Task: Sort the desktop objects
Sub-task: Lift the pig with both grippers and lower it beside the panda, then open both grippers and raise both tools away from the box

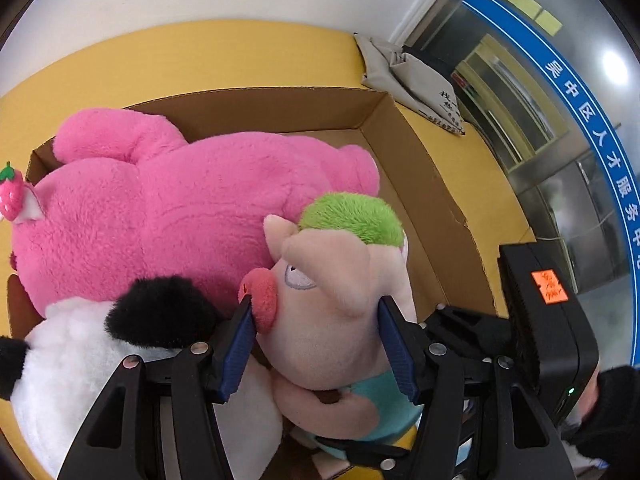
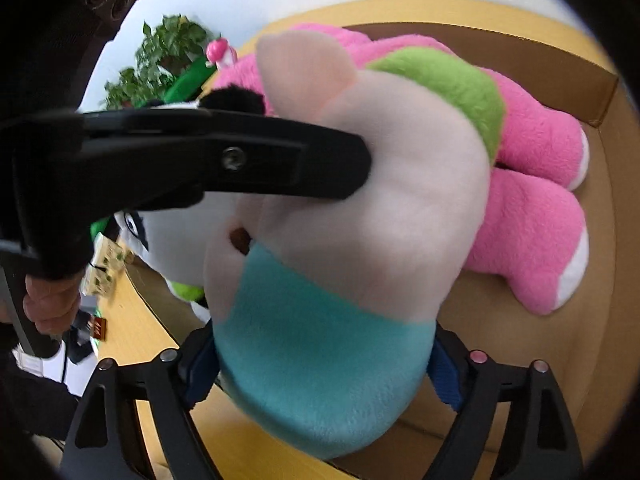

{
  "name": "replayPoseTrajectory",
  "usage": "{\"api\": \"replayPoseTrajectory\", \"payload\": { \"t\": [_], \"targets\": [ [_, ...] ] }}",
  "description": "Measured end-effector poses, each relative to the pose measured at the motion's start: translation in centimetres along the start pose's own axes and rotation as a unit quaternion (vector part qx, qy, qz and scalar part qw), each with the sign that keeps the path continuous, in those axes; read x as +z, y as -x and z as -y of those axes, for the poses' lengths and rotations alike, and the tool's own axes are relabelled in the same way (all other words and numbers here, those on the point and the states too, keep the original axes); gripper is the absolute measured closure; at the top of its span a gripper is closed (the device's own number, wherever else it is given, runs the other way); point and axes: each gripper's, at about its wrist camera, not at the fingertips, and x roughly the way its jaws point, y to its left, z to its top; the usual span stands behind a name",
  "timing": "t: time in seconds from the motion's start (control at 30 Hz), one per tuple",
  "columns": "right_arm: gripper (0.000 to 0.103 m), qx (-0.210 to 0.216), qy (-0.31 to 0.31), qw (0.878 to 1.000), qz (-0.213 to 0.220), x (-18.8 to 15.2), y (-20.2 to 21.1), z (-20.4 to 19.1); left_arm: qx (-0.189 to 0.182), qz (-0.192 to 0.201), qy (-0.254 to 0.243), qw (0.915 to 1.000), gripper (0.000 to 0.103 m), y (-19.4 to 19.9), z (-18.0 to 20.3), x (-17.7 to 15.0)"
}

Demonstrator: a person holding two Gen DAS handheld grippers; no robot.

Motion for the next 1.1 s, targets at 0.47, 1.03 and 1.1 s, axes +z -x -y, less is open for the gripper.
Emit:
{"api": "replayPoseTrajectory", "payload": {
  "t": [0.47, 1.03, 1.1],
  "targets": [
    [0.045, -0.01, -0.045, 0.994, 0.104, 7.4, 6.8, 6.6, 0.019, 0.018, -0.003, 0.9997, 0.039, 0.2, 1.0, -1.3],
    [0.026, -0.017, -0.139, 0.988, 0.069, 6.9, 4.1, 7.2, 0.055, 0.063, 0.08, 0.9933, 0.025, 6.0, 1.4, -3.4],
    [0.024, -0.026, -0.141, 0.985, 0.1, 5.8, 7.3, 6.6, 0.058, 0.075, 0.089, 0.9916, 0.021, 7.2, 1.3, -3.8]
  ]
}}
